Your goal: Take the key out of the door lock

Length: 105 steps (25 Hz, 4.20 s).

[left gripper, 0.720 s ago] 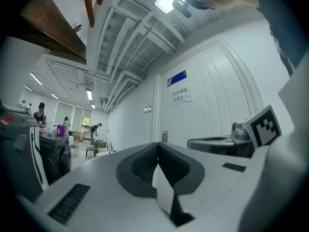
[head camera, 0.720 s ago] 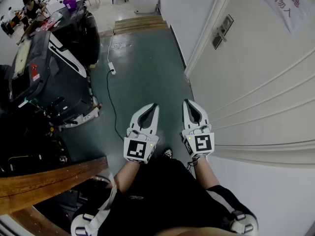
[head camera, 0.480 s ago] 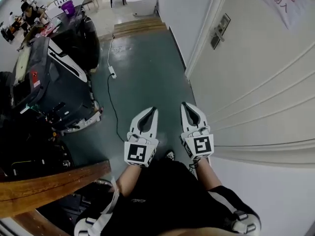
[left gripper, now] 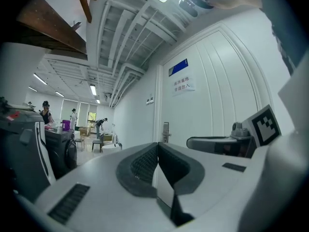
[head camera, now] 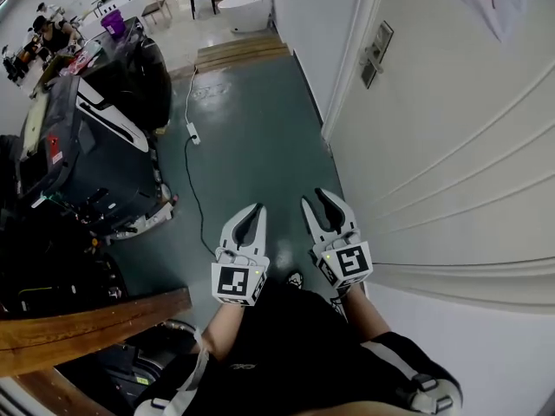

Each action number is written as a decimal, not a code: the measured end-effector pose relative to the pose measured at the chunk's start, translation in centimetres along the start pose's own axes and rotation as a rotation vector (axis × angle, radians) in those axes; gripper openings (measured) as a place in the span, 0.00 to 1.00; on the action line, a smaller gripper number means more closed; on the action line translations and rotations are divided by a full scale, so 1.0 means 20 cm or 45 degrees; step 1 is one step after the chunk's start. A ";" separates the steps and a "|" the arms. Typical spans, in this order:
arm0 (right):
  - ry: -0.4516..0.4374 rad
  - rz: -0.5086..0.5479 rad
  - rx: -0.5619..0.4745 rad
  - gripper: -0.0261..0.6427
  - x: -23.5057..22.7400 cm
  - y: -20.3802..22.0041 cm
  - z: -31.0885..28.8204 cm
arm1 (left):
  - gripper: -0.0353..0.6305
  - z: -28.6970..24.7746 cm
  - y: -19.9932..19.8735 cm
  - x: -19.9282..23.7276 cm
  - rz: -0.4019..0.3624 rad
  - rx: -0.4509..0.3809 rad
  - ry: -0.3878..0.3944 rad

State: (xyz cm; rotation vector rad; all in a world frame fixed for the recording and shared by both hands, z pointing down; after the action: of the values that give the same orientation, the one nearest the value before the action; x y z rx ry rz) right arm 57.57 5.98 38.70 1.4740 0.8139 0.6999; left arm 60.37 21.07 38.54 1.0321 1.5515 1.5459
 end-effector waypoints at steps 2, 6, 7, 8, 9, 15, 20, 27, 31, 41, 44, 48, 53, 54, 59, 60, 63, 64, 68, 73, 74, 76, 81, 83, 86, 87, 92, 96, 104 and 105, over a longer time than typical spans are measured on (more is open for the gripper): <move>-0.008 -0.005 0.017 0.26 -0.05 0.03 0.01 | 0.09 -0.01 0.04 -0.03 0.010 0.010 -0.018; -0.008 -0.029 0.038 0.29 -0.14 0.06 0.03 | 0.09 -0.06 0.07 -0.05 0.010 0.052 -0.044; -0.008 -0.035 0.040 0.29 -0.16 0.06 0.03 | 0.09 -0.08 0.06 -0.05 0.006 0.052 -0.045; -0.009 -0.038 0.041 0.29 -0.19 0.06 0.01 | 0.09 -0.11 0.05 -0.05 0.001 0.047 -0.043; -0.010 -0.038 0.042 0.29 -0.21 0.06 -0.01 | 0.09 -0.13 0.03 -0.05 -0.005 0.039 -0.038; 0.002 0.002 0.047 0.31 -0.31 0.03 -0.15 | 0.09 -0.33 0.03 0.03 0.015 0.011 -0.008; 0.017 0.033 0.067 0.32 -0.41 0.02 -0.32 | 0.09 -0.52 0.03 0.13 0.030 -0.011 0.013; 0.014 0.038 0.158 0.32 -0.50 -0.06 -0.72 | 0.09 -0.81 0.01 0.45 0.070 -0.012 -0.007; 0.012 0.074 0.092 0.32 -0.57 -0.08 -0.98 | 0.09 -0.97 -0.03 0.63 0.055 0.003 0.001; 0.065 0.012 0.114 0.32 -0.65 -0.12 -1.45 | 0.09 -1.29 -0.10 1.02 0.042 0.021 0.060; 0.078 0.008 0.098 0.32 -0.66 -0.09 -1.53 | 0.09 -1.33 -0.07 1.10 0.060 0.041 0.068; 0.084 0.012 0.126 0.32 -0.68 -0.07 -1.62 | 0.09 -1.38 -0.05 1.17 0.086 0.053 0.084; 0.071 0.007 0.136 0.32 -0.70 -0.08 -1.77 | 0.09 -1.44 -0.03 1.27 0.103 0.075 0.075; 0.067 0.009 0.135 0.32 -0.71 -0.08 -1.81 | 0.09 -1.47 -0.03 1.29 0.105 0.078 0.073; 0.052 0.000 0.136 0.32 -0.80 -0.09 -2.02 | 0.09 -1.66 -0.03 1.44 0.108 0.093 0.058; 0.053 -0.003 0.131 0.32 -0.84 -0.09 -2.07 | 0.09 -1.72 -0.03 1.46 0.104 0.093 0.060; 0.071 -0.018 0.115 0.32 -0.98 -0.10 -2.20 | 0.09 -1.92 -0.06 1.52 0.081 0.089 0.086; 0.079 -0.023 0.110 0.32 -1.03 -0.10 -2.24 | 0.09 -1.99 -0.07 1.53 0.071 0.088 0.098; 0.113 -0.052 0.111 0.32 -1.29 -0.12 -2.43 | 0.09 -2.32 -0.09 1.57 0.051 0.116 0.144; 0.166 -0.084 0.137 0.32 -1.58 -0.11 -2.60 | 0.09 -2.72 -0.10 1.58 0.031 0.161 0.232; 0.182 -0.098 0.148 0.32 -1.64 -0.11 -2.63 | 0.09 -2.80 -0.11 1.57 0.023 0.167 0.257; 0.222 -0.128 0.173 0.32 -1.74 -0.10 -2.65 | 0.09 -2.95 -0.11 1.54 0.002 0.178 0.310; 0.295 -0.180 0.195 0.32 -1.92 -0.06 -2.64 | 0.09 -3.20 -0.12 1.43 -0.035 0.201 0.435; 0.341 -0.200 0.181 0.32 -1.97 -0.04 -2.63 | 0.09 -3.28 -0.12 1.39 -0.042 0.219 0.500; 0.443 -0.235 0.135 0.32 -2.06 -0.04 -2.59 | 0.09 -3.40 -0.10 1.31 -0.053 0.238 0.607; 0.481 -0.251 0.129 0.32 -2.08 -0.03 -2.57 | 0.09 -3.44 -0.09 1.28 -0.055 0.240 0.645; 0.703 -0.294 0.137 0.32 -2.16 0.00 -2.45 | 0.09 -3.60 -0.08 1.12 -0.071 0.265 0.892; 0.916 -0.328 0.128 0.32 -2.23 0.01 -2.37 | 0.09 -3.73 -0.08 1.02 -0.099 0.280 1.098; 1.248 -0.401 0.102 0.32 -2.26 0.04 -2.32 | 0.09 -3.90 -0.02 0.94 -0.096 0.329 1.411; 1.280 -0.421 0.091 0.32 -2.26 0.05 -2.31 | 0.09 -3.91 -0.01 0.93 -0.097 0.337 1.443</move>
State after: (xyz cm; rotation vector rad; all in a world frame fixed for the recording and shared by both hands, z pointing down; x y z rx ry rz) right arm -5.91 -4.86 44.76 0.9454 1.8065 1.1704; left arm -18.13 3.78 42.37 0.1166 2.5340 2.0345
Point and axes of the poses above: the fingertips, and each gripper's own axes: z backward along the fingers, x to its left, y out of its underside, the point moved 5 cm from there along z, backward along the fingers, and after that the axes turned 3 degrees about x, right-handed, at the moved point
